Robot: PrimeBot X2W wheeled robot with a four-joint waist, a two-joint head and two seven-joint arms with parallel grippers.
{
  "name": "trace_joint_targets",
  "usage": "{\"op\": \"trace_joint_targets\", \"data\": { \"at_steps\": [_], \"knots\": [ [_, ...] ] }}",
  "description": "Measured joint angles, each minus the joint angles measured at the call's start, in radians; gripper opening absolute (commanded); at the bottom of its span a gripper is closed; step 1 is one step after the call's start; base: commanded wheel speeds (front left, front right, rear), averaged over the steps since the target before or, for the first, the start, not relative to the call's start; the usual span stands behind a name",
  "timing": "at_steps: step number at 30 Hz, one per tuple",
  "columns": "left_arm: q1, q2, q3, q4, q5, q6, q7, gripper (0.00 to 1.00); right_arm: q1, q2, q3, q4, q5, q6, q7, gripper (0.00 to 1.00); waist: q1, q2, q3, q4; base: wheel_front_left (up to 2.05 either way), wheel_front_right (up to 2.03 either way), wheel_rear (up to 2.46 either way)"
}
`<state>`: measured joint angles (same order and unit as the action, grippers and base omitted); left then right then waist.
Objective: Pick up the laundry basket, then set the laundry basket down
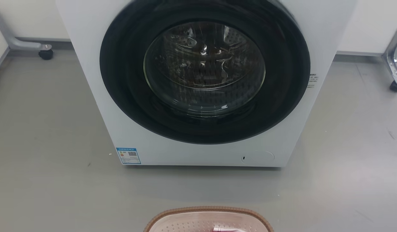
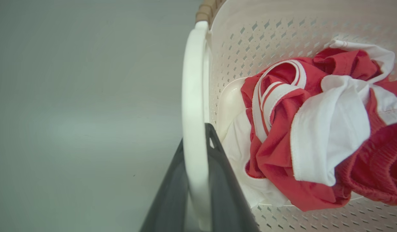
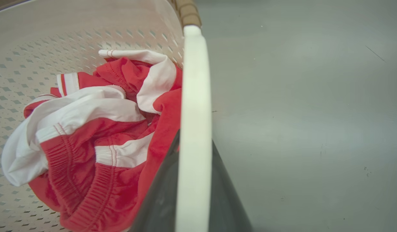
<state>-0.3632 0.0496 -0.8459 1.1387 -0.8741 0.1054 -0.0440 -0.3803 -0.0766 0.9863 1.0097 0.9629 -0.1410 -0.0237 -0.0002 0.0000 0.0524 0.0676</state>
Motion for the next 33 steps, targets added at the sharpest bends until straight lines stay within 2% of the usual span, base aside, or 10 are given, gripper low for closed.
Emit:
{"op": "trace_joint_targets", "data": {
  "at_steps": [9,33],
  "knots": [
    [0.026,0.002,-0.01,0.006,-0.013,0.0,0.017,0.0,0.022,0.0,0.03,-0.001,0.038,-0.001,0.032,0.0,0.0001,-0.0001,-0.056,0.004,0.0,0.0,0.0],
    [0.039,0.003,-0.037,0.02,-0.041,-0.009,0.029,0.0,0.028,0.001,0.078,0.012,0.112,-0.001,0.049,0.0,0.0003,0.0001,-0.078,-0.001,0.0,0.0,0.0]
  ]
}}
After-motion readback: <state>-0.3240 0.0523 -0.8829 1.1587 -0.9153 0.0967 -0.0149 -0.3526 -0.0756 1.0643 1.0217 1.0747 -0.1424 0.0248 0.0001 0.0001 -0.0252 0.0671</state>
